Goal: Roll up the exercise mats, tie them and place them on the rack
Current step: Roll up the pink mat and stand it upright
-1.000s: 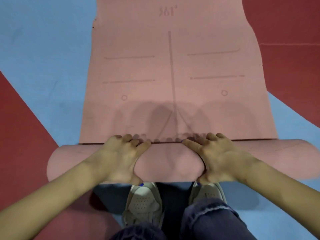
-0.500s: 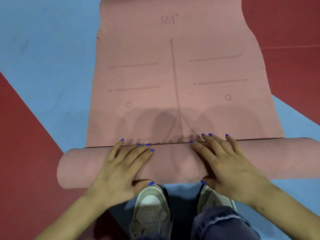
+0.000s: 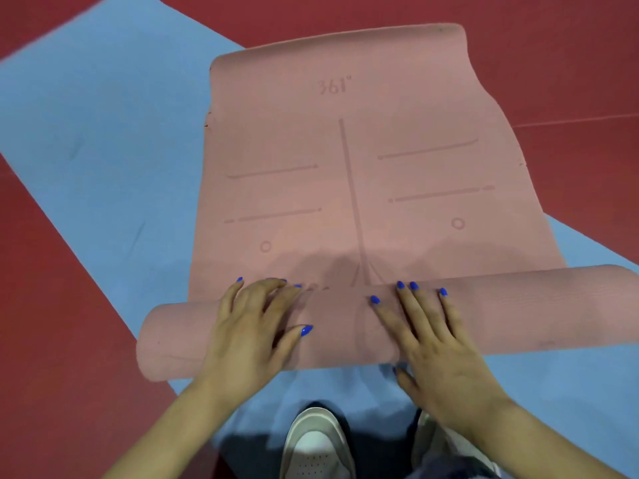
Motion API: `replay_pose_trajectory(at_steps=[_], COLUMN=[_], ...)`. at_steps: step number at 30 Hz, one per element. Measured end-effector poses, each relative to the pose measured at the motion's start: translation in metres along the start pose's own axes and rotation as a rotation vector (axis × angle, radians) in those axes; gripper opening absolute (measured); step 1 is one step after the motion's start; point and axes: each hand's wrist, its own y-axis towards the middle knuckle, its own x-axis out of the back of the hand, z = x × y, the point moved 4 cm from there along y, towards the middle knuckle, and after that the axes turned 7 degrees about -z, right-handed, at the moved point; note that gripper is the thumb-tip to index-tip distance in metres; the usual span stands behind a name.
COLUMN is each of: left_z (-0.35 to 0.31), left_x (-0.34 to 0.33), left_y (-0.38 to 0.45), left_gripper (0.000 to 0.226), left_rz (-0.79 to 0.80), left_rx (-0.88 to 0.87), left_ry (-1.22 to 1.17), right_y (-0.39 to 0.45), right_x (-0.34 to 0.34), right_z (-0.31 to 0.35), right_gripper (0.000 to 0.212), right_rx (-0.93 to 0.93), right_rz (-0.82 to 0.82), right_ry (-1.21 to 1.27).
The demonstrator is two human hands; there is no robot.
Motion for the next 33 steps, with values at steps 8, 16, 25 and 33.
replay_pose_trajectory(at_steps=[8, 16, 25, 33], left_z=[-0.017, -0.023, -0.021, -0.01], left_x=[-0.003, -0.016, -0.037, -0.048], left_y=[0.023, 0.015, 0.026, 0.072], left_gripper=[0.035, 0.05, 0.087, 0.116], left_rz=[-0.051, 0.042, 0.15, 0.251], left_rx=[-0.022, -0.142, 0.007, 0.064], left_ry=[-0.057, 0.194, 0.261, 0.346], right_y=[0.072, 0.123, 0.091, 0.088], right_x=[0.021, 0.048, 0.046, 0.018], right_z=[-0.034, -0.057, -0.047, -0.05], right_gripper=[0.103, 0.092, 0.041, 0.066], right_rx=[0.02, -0.117, -0.172, -0.2], right_rz=[0.243, 0.215, -0.409, -0.245], right_ry=[0.124, 0.19, -0.047, -0.034])
